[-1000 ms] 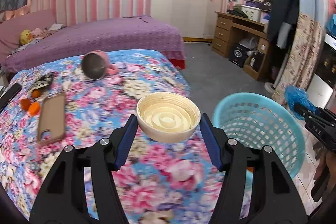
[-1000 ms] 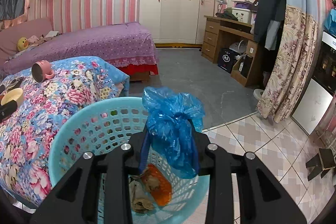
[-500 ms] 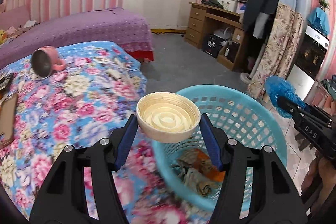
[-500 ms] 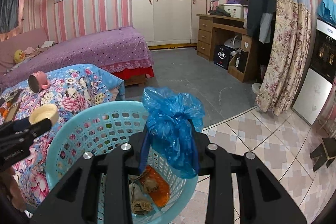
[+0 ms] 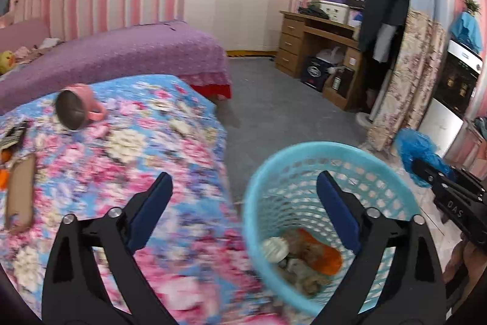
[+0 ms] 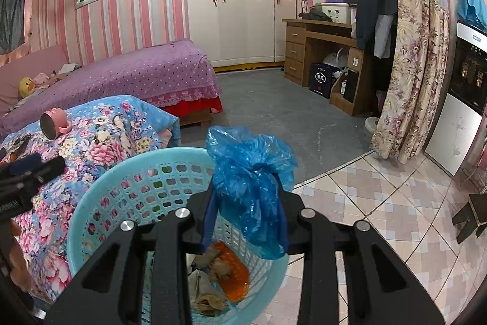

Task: Collect trash
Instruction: 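Open the left tool to drop the bowl while the right tool releases the bag into the basket, then move both tools back over the bed toward the orange peel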

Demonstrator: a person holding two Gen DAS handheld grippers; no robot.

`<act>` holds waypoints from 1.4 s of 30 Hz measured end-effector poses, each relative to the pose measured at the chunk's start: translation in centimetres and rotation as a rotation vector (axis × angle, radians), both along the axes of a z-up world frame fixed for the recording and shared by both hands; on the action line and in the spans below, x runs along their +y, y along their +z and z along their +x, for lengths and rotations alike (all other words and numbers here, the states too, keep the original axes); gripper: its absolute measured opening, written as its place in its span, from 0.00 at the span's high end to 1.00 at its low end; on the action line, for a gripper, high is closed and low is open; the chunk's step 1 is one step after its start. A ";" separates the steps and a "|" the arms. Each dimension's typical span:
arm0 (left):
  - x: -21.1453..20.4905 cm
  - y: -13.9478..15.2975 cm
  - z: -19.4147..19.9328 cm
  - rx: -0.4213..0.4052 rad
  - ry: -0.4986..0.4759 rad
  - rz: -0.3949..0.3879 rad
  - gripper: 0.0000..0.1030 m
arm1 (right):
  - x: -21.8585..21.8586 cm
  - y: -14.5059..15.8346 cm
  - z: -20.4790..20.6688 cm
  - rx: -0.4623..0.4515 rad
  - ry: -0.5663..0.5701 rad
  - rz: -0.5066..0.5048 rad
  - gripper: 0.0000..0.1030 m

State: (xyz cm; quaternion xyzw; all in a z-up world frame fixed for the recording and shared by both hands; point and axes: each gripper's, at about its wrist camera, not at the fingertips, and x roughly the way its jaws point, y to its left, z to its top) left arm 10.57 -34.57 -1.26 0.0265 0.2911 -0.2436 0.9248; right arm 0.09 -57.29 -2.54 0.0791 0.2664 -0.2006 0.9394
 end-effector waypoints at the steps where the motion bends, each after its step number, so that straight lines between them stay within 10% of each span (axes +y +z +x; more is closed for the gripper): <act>1: 1.0 0.1 0.1 -0.006 0.019 0.002 0.07 | 0.3 -0.1 0.2 0.002 0.005 0.002 0.68; 8: 7.0 0.7 0.9 -0.015 0.119 0.009 0.05 | 2.8 -0.2 1.5 0.027 0.037 -0.034 0.64; 11: 8.5 0.9 0.6 -0.021 0.140 0.034 0.05 | 3.4 -0.2 1.7 0.016 0.032 -0.024 0.31; 17: 12.9 1.7 0.1 -0.043 0.181 0.052 0.05 | 5.5 0.7 2.5 -0.017 0.015 -0.049 0.08; 42: 28.6 -0.2 3.7 -0.043 0.397 0.067 0.05 | 19.1 0.5 10.7 0.036 0.158 -0.102 0.04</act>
